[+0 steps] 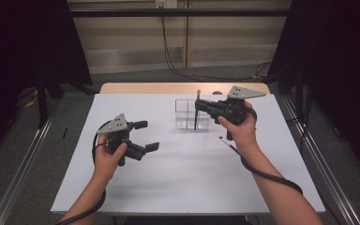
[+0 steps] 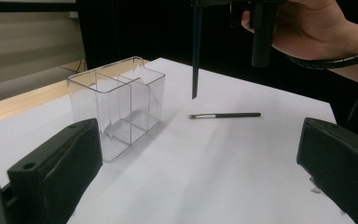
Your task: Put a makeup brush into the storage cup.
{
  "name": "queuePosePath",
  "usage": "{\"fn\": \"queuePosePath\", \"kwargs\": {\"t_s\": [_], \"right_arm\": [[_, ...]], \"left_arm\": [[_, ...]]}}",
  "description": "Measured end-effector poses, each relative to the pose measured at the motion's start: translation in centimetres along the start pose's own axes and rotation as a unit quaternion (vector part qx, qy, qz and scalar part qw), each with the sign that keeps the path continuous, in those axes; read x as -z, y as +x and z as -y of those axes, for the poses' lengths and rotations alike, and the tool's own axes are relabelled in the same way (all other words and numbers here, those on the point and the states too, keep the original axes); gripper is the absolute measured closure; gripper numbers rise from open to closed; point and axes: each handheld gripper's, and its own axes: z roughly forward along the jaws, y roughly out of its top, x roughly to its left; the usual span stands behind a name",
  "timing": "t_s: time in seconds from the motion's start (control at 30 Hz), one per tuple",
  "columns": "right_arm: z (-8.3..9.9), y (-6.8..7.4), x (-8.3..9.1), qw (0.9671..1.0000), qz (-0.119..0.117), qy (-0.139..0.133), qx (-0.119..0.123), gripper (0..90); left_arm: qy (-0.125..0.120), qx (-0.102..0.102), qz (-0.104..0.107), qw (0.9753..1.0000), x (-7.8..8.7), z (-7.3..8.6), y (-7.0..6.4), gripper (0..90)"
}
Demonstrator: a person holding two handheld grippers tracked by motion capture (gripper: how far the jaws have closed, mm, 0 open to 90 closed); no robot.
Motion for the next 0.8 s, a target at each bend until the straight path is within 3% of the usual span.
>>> {"fn": "queuePosePath", "kwargs": {"t_s": [0.8], "right_arm": [[-0.4,-1.3,0.2,0.9998,0.021,-0.004,0.005,84.2]], "left_arm": [[-0.001,-0.009,-0.018,0.9998,2.1,0.8,0.2,0.0]]}}
